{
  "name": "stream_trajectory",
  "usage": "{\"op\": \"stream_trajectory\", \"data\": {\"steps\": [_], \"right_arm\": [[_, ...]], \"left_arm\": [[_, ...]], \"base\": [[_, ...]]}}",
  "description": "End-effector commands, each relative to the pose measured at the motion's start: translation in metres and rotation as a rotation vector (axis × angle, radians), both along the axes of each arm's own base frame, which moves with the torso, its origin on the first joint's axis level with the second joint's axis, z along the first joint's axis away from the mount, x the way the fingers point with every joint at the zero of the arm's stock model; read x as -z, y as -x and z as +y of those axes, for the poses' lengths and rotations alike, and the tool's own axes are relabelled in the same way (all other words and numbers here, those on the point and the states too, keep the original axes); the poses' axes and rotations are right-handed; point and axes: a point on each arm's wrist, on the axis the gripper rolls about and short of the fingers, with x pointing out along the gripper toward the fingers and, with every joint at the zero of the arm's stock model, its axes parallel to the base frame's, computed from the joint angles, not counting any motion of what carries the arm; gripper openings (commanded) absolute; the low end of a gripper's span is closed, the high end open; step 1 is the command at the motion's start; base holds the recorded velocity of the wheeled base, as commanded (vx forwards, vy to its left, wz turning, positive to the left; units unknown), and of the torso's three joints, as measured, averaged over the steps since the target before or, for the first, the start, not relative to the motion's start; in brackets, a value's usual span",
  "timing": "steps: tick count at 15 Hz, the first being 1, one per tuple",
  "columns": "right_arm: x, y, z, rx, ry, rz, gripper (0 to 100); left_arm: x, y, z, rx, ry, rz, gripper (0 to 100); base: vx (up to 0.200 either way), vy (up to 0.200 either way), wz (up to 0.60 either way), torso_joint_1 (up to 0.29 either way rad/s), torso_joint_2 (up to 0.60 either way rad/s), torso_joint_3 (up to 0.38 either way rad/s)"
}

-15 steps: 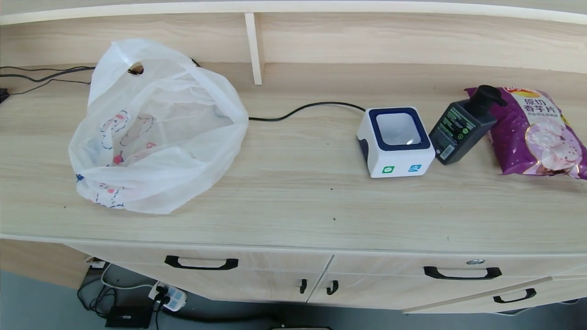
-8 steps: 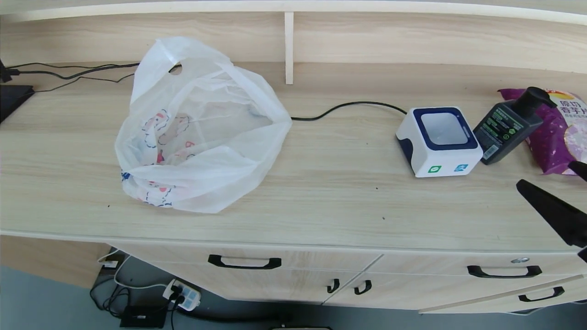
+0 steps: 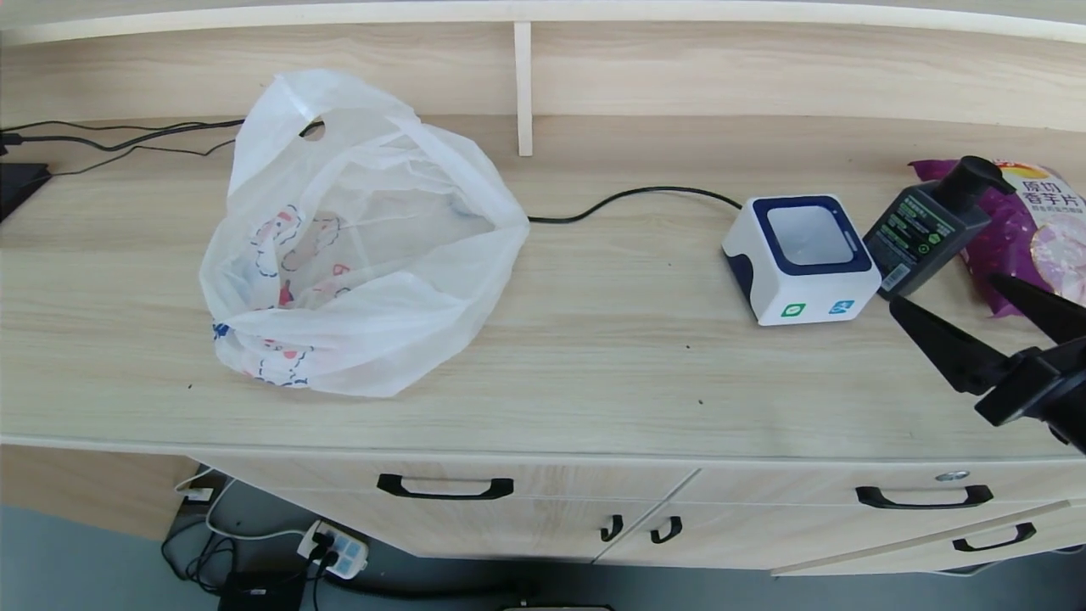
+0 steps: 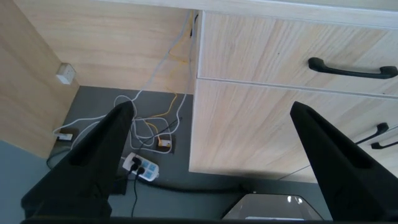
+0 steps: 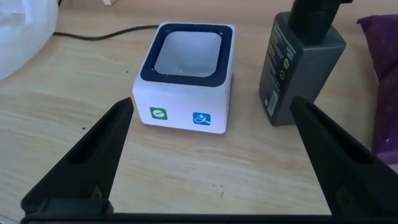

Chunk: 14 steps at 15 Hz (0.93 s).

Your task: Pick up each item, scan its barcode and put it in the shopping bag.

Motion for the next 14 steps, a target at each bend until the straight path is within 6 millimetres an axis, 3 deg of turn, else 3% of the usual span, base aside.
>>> {"op": "stream_trajectory", "data": {"steps": [1,8,14], "right_arm": [[0.006,-0.013,-0.004,0.027,0.002,0.039,100],[-0.003,-0.040,-0.035,0.068,0.006,0.025,100],[-0.011,-0.075,-0.038,0.021,-0.014,0.014,100]], "left_arm": [[0.000,0.000,0.000,0.000,0.000,0.001,100],[0.000,0.000,0.000,0.000,0.000,0.001,100],[0.000,0.000,0.000,0.000,0.000,0.001,100]], "base": [[0.000,0.000,0.00,0.000,0.00,0.000],[0.000,0.000,0.00,0.000,0.00,0.000],[0.000,0.000,0.00,0.000,0.00,0.000]]}}
